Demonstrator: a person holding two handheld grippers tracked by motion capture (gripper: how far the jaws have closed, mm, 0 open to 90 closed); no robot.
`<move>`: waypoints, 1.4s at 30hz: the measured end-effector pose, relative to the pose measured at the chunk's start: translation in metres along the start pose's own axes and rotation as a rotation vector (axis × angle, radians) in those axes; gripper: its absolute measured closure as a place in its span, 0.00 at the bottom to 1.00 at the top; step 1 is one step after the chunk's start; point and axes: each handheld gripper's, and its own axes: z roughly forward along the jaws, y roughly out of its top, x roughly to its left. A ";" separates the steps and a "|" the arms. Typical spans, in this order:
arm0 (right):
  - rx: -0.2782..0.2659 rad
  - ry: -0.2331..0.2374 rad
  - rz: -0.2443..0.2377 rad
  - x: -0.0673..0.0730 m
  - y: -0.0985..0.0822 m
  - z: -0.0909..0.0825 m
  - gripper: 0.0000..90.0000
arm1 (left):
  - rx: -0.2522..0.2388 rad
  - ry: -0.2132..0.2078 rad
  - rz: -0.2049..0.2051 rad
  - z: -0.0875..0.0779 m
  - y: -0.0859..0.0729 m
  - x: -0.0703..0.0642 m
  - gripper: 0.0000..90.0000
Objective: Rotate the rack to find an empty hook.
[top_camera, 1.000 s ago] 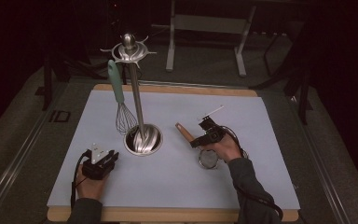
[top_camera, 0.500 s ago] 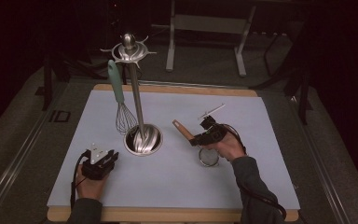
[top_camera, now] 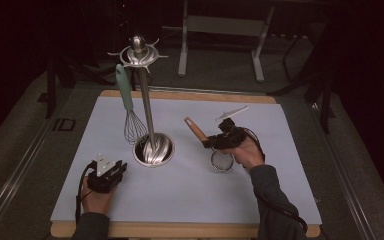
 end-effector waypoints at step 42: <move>-0.185 0.061 -0.170 0.026 0.026 -0.021 0.79 | -0.003 -0.001 0.000 0.000 0.000 0.000 0.84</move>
